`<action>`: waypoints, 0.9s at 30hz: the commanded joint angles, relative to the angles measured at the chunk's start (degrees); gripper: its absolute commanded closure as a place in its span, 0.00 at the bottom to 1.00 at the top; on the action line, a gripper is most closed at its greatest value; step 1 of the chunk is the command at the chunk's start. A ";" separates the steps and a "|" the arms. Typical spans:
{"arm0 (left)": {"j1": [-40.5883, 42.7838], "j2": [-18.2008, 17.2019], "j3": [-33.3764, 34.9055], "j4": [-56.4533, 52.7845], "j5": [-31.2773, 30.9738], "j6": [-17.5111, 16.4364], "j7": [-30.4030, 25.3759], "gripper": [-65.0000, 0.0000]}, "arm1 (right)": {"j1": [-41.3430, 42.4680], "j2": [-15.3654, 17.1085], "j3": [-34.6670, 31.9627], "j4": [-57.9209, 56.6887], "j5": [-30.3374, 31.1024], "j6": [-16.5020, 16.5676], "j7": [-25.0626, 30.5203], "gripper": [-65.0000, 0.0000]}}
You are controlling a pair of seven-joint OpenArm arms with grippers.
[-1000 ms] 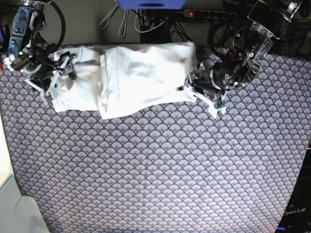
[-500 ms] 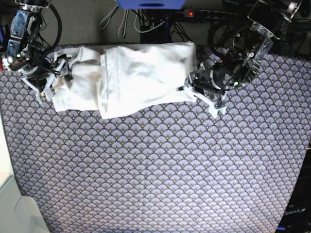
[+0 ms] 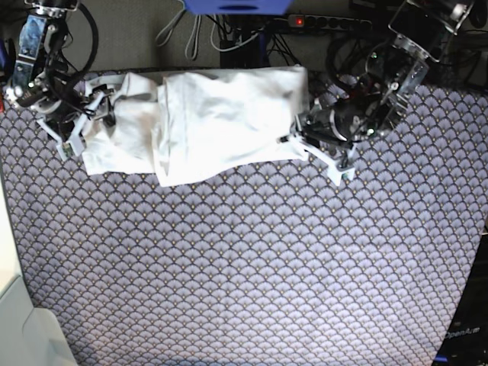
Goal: Fold the T-shirt properly
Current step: 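Hold the folded bundle with both grippers and press its ends inward, then push the bundle end with the right gripper toward the left gripper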
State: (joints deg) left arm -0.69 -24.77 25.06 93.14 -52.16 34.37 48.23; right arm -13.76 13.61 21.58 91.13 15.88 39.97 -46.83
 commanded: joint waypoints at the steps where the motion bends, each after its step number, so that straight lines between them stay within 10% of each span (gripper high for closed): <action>1: -0.50 -1.03 -0.40 0.00 1.74 1.72 -0.27 1.00 | -0.35 -0.11 -0.27 0.96 0.60 0.03 0.37 0.30; 27: -1.29 -0.59 -0.40 -0.26 1.74 1.81 -0.27 1.00 | 0.18 -3.89 -0.70 0.60 0.60 0.03 0.45 0.42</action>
State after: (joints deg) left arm -1.48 -24.73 25.06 92.73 -52.16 34.48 49.06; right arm -13.39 9.41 21.12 91.55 15.73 39.33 -45.36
